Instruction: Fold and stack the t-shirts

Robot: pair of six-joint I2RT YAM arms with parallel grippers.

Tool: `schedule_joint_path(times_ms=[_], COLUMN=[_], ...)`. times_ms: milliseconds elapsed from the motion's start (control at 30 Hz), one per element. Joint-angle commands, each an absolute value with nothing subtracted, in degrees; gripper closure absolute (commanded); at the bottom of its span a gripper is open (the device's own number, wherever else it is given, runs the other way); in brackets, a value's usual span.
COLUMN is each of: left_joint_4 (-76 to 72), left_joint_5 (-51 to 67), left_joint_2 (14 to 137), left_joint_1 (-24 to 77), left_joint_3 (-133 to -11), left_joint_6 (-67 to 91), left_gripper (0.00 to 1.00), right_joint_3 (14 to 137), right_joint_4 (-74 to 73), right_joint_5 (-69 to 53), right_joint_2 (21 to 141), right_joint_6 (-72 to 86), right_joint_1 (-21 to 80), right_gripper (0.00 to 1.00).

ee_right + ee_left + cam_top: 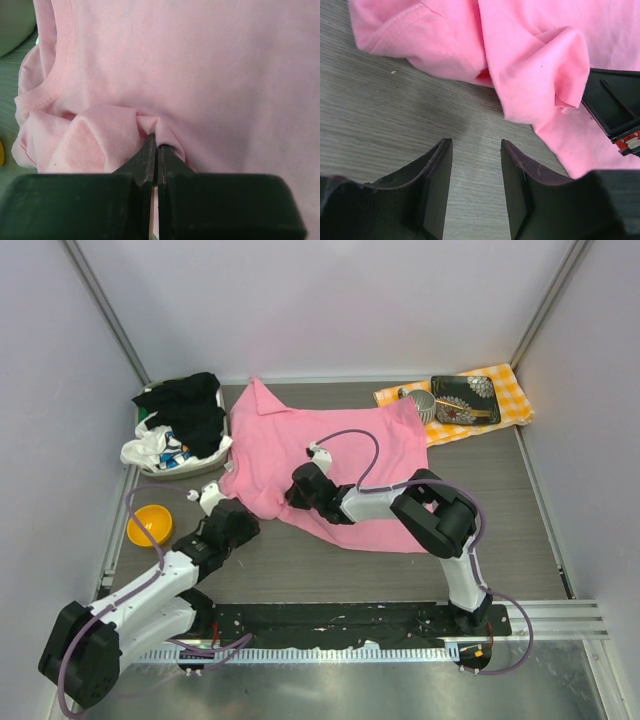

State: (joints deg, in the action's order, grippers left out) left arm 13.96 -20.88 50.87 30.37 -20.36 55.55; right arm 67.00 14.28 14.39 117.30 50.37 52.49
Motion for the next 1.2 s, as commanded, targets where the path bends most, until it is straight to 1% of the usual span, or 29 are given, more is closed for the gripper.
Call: schedule_joint_path(times_ms=[0, 233, 533, 833, 933, 967, 1033, 1067, 1167], left_joint_4=[1.1, -12.3, -18.4, -21.3, -21.5, -21.4, -20.9, -20.7, -19.7], left_joint_5=[-20.2, -20.2, -22.3, -21.7, -21.4, -21.4, -21.6, -21.6, -21.6], left_joint_2=[53.8, 58.7, 60.6, 64.5, 64.5, 64.3, 63.9, 63.6, 61.9], left_joint_1=[30.4, 30.6, 30.8, 30.8, 30.8, 30.8, 30.8, 30.8, 30.8], left_joint_3=[-18.5, -15.3, -14.3, -14.5, -14.5, -14.6, -14.9, -14.9, -15.3], left_joint_6=[56.3, 56.2, 55.3, 55.1, 55.0, 54.8, 54.8, 54.7, 54.3], left_gripper=[0.53, 0.55, 0.57, 0.62, 0.69, 0.82, 0.95, 1.00, 1.00], right_joint_3=[69.3, 69.3, 69.0, 68.9, 69.0, 68.9, 68.9, 68.9, 68.6], right_joint_4=[16.0, 16.4, 17.5, 17.5, 17.3, 17.3, 17.3, 17.4, 17.5], right_joint_5=[14.2, 13.2, 12.0, 11.7, 11.6, 11.7, 11.5, 11.5, 11.5], right_joint_2=[117.9, 118.6, 119.4, 119.6, 119.8, 119.8, 120.0, 120.0, 119.7], right_joint_6=[51.1, 50.9, 51.1, 50.8, 50.8, 50.7, 50.7, 50.8, 50.6], right_joint_1=[52.5, 52.5, 52.5, 52.5, 52.5, 52.5, 52.5, 52.5, 52.5], right_gripper=[0.99, 0.99, 0.99, 0.99, 0.99, 0.99, 0.99, 0.99, 0.99])
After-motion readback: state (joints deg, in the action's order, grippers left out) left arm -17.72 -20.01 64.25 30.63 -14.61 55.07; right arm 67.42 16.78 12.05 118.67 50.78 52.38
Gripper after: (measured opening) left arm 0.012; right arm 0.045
